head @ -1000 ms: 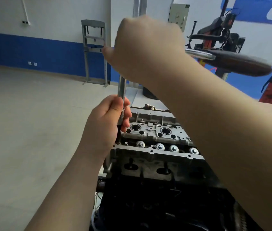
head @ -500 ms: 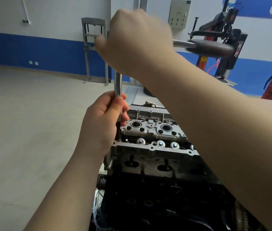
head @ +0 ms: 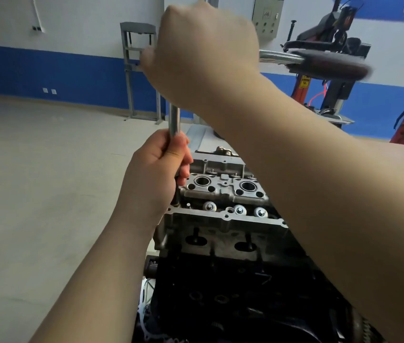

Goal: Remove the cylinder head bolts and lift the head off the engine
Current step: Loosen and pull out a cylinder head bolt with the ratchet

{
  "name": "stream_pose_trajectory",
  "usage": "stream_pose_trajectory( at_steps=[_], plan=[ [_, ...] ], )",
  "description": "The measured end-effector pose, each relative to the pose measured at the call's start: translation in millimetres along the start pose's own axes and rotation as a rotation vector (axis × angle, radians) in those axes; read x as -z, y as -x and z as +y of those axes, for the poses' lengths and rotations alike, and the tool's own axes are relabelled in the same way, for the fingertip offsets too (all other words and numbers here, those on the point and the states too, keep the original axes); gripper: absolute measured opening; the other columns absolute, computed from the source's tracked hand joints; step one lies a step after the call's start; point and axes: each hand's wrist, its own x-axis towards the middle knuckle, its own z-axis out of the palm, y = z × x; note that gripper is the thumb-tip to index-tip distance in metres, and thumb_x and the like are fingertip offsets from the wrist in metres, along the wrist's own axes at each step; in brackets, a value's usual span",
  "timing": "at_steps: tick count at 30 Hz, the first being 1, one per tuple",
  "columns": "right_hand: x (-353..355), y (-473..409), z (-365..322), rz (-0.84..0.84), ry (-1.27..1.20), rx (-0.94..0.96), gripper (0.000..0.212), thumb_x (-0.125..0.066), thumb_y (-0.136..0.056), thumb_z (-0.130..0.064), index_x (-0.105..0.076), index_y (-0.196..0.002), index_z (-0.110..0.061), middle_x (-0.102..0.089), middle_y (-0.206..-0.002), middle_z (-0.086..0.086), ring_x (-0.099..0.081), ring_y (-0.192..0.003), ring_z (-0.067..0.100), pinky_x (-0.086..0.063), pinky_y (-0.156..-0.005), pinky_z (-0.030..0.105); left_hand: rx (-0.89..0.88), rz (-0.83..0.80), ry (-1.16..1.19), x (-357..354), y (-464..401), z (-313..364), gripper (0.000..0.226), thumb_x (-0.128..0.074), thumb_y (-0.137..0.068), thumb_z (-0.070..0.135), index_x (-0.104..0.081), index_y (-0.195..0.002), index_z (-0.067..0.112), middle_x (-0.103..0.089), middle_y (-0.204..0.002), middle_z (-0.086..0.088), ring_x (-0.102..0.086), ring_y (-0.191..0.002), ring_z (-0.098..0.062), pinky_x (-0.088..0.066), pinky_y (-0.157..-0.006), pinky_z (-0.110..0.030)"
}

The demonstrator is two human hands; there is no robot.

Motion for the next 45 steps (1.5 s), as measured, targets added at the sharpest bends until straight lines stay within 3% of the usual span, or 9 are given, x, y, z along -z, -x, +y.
stream_pose_trajectory(
  at_steps=[5, 9, 18, 24, 30, 33, 36, 40, 45],
  plan=[
    [1.8, 8.6, 4.0, 0.124, 0.001, 0.027, 0.032, -0.048, -0.087, -0.043, -0.042, -0.071, -0.017, -0.035, -0.058, -0.002, -0.041, -0.056, 0.022, -0.021, -0.05, 0.03, -0.062, 0.031, -0.08, -1.2, 3.8, -0.8, 0.027, -0.045, -0.11, 0.049, -0.066, -0.104, 0.032, -0.073, -0.094, 0.004, -0.068, -0.076, -0.018, -0.057, -0.072, -0.03],
    [2.1, 13.1, 17.3, -0.026, -0.863, 0.076, 0.03, -0.06, -0.099, -0.022, -0.065, -0.083, 0.003, -0.055, -0.069, 0.012, -0.051, -0.067, 0.017, -0.045, -0.066, 0.036, -0.003, -0.079, 0.138, 5.1, 8.2, -1.2, 0.031, -0.046, -0.109, 0.044, -0.072, -0.118, 0.03, -0.075, -0.104, -0.005, -0.064, -0.079, -0.025, -0.052, -0.075, -0.039],
    [11.4, 7.5, 0.5, 0.091, 0.084, 0.058, 0.03, -0.056, -0.083, -0.032, -0.036, -0.066, -0.018, -0.036, -0.059, -0.004, -0.047, -0.058, 0.023, -0.025, -0.051, 0.029, -0.06, -0.03, 0.095, 3.2, 0.0, -8.1, 0.02, -0.047, -0.108, 0.039, -0.067, -0.103, 0.037, -0.066, -0.086, -0.002, -0.062, -0.075, -0.023, -0.051, -0.071, -0.038],
    [7.7, 12.0, 20.4, -0.12, -0.889, 0.118, 0.015, -0.064, -0.091, -0.016, -0.063, -0.077, -0.009, -0.051, -0.067, -0.001, -0.049, -0.065, 0.011, -0.044, -0.063, 0.029, 0.011, -0.104, 0.184, 7.1, 6.8, -7.6, 0.029, -0.049, -0.108, 0.041, -0.073, -0.117, 0.029, -0.069, -0.096, -0.005, -0.06, -0.08, -0.024, -0.052, -0.074, -0.034],
    [1.2, -5.4, 0.8, -0.11, -0.111, -0.003, 0.03, -0.055, -0.087, -0.03, -0.04, -0.061, -0.021, -0.038, -0.056, -0.005, -0.037, -0.052, 0.016, -0.03, -0.053, 0.026, -0.012, -0.061, 0.139, 3.8, -2.6, -10.0, 0.018, -0.05, -0.106, 0.032, -0.067, -0.102, 0.033, -0.062, -0.087, -0.003, -0.054, -0.074, -0.024, -0.045, -0.071, -0.04],
    [1.5, -2.2, -6.9, -0.196, -0.118, 0.015, 0.035, -0.051, -0.09, -0.035, -0.039, -0.06, -0.023, -0.037, -0.056, -0.007, -0.037, -0.053, 0.014, -0.032, -0.056, 0.026, -0.057, -0.048, 0.12, 4.9, -0.3, -10.1, 0.018, -0.05, -0.107, 0.033, -0.067, -0.102, 0.037, -0.066, -0.088, -0.005, -0.058, -0.076, -0.026, -0.048, -0.073, -0.041],
    [4.5, 5.8, 0.2, 0.045, -0.153, 0.129, 0.039, -0.043, -0.09, -0.057, -0.042, -0.068, -0.024, -0.039, -0.06, -0.003, -0.046, -0.061, 0.018, -0.036, -0.058, 0.031, -0.025, -0.078, 0.16, 8.5, 5.8, -8.8, 0.023, -0.05, -0.109, 0.042, -0.07, -0.115, 0.034, -0.071, -0.097, -0.007, -0.063, -0.081, -0.025, -0.051, -0.077, -0.039],
    [4.4, 9.6, 20.8, -0.074, -0.687, 0.098, 0.028, -0.057, -0.098, -0.031, -0.061, -0.079, -0.011, -0.056, -0.071, 0.01, -0.052, -0.067, 0.021, -0.049, -0.067, 0.038, 0.054, -0.105, 0.16, 4.9, 8.8, -5.3, 0.03, -0.048, -0.108, 0.044, -0.073, -0.108, 0.028, -0.066, -0.091, -0.004, -0.056, -0.075, -0.021, -0.048, -0.07, -0.035],
    [9.8, 4.2, 5.8, 0.014, 0.034, 0.023, 0.035, -0.052, -0.092, -0.035, -0.036, -0.065, -0.019, -0.039, -0.06, -0.004, -0.037, -0.051, 0.02, -0.024, -0.05, 0.028, 0.039, -0.07, 0.122, 1.6, 2.5, -8.0, 0.028, -0.045, -0.106, 0.04, -0.068, -0.092, 0.033, -0.064, -0.086, -0.004, -0.055, -0.071, -0.02, -0.047, -0.069, -0.038]
  ],
)
